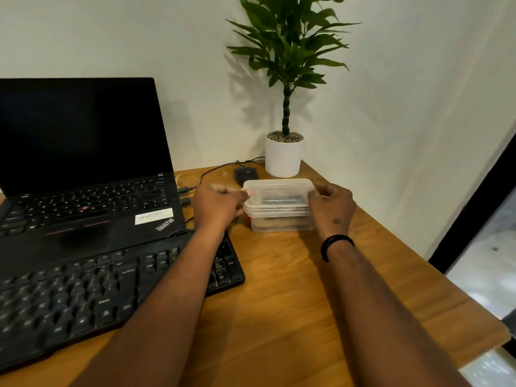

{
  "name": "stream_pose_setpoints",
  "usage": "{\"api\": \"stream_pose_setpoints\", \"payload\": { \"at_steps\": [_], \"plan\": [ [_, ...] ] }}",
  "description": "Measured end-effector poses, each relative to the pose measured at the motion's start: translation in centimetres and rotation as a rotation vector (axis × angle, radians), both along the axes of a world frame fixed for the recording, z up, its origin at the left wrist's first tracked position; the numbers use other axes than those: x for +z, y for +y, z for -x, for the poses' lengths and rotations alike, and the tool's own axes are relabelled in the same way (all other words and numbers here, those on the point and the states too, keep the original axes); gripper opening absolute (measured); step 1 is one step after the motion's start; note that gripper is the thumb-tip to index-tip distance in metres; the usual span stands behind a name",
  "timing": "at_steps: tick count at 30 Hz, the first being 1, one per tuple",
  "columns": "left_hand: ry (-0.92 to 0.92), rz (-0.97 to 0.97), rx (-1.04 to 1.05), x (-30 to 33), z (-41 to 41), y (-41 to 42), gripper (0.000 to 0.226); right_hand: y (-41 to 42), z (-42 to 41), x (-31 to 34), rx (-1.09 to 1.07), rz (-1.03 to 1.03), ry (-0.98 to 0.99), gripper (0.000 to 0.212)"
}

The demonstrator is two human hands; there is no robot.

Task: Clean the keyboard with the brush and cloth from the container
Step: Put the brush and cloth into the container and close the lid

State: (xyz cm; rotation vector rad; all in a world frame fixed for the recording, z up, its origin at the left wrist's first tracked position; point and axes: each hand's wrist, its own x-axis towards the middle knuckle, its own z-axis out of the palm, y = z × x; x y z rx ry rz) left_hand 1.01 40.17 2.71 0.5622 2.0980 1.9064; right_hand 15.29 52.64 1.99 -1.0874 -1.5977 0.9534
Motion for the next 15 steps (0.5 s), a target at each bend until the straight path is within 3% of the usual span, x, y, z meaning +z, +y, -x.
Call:
{"api": "stream_pose_setpoints", "payload": {
  "at_steps": [5, 15],
  "plan": [
    [-0.02, 0.029, 0.002, 0.31, -0.06, 0.03, 0.02, 0.3, -0.23, -0.1, -0.024, 0.009, -0.037, 0.014],
    [-0.047, 0.105, -0.141, 0.41, 0.59, -0.25, 0.029, 0.78, -0.2, -0.07, 0.021, 0.065, -0.032, 0.015]
  ]
}}
